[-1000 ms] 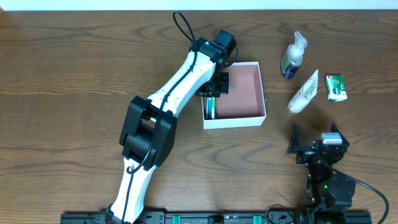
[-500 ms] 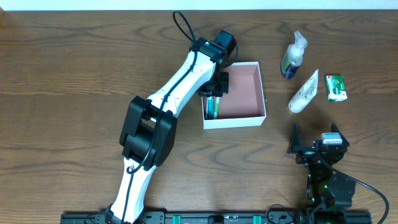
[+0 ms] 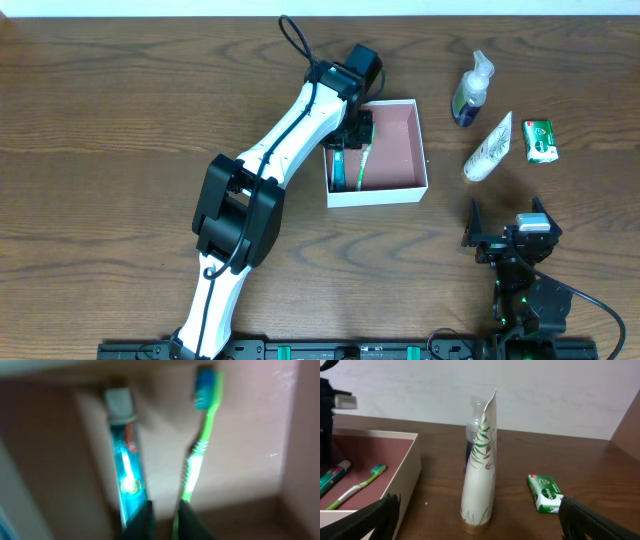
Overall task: Pack container
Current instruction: 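Lower the toothbrush into the box beside the toothpaste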
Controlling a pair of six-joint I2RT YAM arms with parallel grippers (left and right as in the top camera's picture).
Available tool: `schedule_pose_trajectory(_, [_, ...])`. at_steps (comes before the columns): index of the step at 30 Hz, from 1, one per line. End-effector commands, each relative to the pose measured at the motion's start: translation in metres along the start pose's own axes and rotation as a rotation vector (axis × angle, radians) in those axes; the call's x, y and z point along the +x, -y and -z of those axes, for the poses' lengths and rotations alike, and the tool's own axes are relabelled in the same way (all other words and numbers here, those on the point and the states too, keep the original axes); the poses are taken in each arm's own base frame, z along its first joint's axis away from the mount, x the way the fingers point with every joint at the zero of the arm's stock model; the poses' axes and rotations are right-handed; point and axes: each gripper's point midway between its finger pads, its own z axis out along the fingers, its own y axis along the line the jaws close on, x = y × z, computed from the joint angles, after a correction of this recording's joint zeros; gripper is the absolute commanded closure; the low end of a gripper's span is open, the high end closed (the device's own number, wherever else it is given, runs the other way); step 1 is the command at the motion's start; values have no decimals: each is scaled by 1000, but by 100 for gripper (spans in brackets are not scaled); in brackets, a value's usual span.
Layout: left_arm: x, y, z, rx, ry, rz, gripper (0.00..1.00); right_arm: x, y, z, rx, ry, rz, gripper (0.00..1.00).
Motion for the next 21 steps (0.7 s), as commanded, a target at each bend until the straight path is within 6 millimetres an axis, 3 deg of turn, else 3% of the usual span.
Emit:
schedule_pose_trajectory(1, [-4, 12, -1, 49, 9, -45, 94, 1, -4, 0, -14, 1, -12, 1])
schedule_pose_trajectory(15, [-10, 48, -3, 78, 102, -190, 94, 1, -4, 0, -14, 1, -12, 1])
schedule_pose_trajectory(21, [-2, 54, -24, 65, 74, -208, 94, 1, -4, 0, -14, 1, -12, 1])
